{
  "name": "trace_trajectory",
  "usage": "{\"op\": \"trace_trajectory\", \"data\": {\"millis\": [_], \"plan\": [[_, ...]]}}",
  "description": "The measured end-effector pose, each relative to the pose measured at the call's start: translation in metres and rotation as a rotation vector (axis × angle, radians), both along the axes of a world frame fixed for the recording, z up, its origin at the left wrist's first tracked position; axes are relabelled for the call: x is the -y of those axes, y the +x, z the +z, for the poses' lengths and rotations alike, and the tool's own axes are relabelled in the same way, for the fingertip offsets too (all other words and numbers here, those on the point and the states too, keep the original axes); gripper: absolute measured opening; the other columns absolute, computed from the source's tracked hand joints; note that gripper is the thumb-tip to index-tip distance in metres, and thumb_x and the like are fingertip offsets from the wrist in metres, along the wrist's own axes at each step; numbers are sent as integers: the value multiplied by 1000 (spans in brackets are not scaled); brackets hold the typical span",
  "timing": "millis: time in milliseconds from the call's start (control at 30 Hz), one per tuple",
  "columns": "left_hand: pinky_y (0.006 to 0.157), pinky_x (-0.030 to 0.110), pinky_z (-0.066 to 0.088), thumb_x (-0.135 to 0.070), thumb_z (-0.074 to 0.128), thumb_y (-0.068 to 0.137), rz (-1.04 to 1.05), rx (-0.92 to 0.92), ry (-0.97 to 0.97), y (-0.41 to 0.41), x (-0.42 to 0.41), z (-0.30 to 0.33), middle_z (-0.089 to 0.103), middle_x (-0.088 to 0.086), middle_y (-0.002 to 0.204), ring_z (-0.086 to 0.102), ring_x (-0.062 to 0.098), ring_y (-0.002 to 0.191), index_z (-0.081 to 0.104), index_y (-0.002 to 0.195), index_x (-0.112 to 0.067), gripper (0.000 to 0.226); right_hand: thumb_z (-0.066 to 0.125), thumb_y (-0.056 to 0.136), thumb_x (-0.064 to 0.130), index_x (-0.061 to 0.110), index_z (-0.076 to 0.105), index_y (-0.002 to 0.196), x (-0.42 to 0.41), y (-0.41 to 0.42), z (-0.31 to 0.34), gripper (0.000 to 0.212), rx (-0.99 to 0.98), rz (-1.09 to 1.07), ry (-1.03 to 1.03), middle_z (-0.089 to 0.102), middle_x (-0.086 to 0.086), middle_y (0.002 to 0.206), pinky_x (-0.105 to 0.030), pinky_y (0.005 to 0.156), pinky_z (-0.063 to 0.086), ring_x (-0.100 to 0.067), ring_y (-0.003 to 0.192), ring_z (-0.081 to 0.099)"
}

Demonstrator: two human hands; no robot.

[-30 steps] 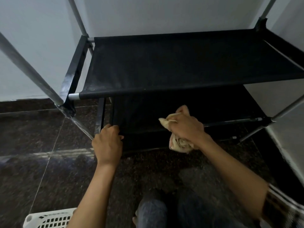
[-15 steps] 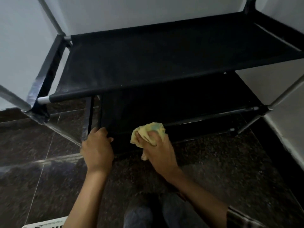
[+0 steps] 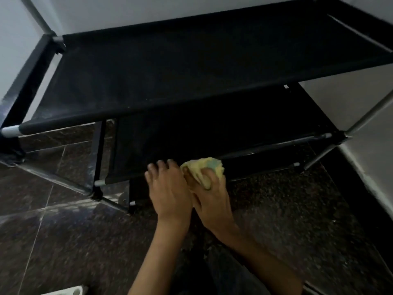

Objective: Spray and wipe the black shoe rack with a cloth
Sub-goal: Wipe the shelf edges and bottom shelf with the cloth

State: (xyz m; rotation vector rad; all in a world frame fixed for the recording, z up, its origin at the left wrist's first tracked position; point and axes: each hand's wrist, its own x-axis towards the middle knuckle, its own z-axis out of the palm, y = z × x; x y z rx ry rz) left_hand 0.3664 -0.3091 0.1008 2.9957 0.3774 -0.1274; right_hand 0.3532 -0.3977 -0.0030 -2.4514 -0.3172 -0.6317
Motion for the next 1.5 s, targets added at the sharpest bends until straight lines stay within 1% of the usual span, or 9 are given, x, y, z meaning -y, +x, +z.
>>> {"op": "trace_trajectory", "data": {"millis": [133,233,400,567,700,933,1167,1367,1500], "plan": [[114,37,23,-7,36,99,-174,78,-228,3,-8,-11,34,7,150,18,25,144,35,144,-15,46,58,80,25,28,70,111,22,7,1,33,57,7,-91,37,-2,121,-39,59,55,-33,88,44],[111,36,29,-6,42,98,-126,176,-330,6,-15,-18,48,4,141,34,23,137,51,135,-17,39,67,79,18,22,65,120,54,7,0,41,20,-116,24,34,-5,122,-42,71,54,-38,99,49],[76,33,45,-12,53,94,-60,283,-313,8,-12,-16,68,5,113,60,26,106,65,119,-20,29,38,86,29,26,54,133,41,-2,17,50,-106,-289,226,37,-10,131,-30,86,42,-30,111,47],[68,31,40,-9,51,90,-86,312,-320,8,-11,-16,70,6,104,61,30,97,69,111,-20,30,49,75,32,34,57,124,-3,-4,36,50,-107,-55,-47,41,-1,127,-36,59,54,-32,89,58],[72,35,46,2,55,88,-89,309,-281,10,-12,-18,70,4,107,62,29,101,68,113,-17,34,48,74,32,27,70,110,40,3,24,42,-41,-85,-98,54,-5,119,-36,58,54,-35,80,58],[84,48,50,10,57,83,-89,324,-273,9,-8,-21,71,7,104,63,31,98,69,111,-12,37,44,83,26,25,54,132,56,3,4,51,-59,-354,181,40,-12,127,-37,81,48,-36,102,52],[81,47,48,2,57,87,-86,301,-253,9,-10,-21,69,9,110,58,40,109,69,111,-13,31,50,74,28,32,64,119,26,9,-11,47,-8,-125,-49,41,1,117,-35,57,53,-31,84,51],[75,42,49,11,53,84,-129,260,-193,11,-11,-25,68,4,110,58,35,107,65,117,-13,43,48,86,21,19,63,122,86,11,-18,39,70,-529,215,36,-6,118,-37,84,45,-35,101,47],[72,38,46,12,53,82,-132,259,-200,12,-11,-24,68,6,108,59,32,101,65,117,-11,44,51,83,22,26,57,123,49,-4,-12,41,134,-330,199,38,-7,114,-36,85,43,-29,98,44]]}}
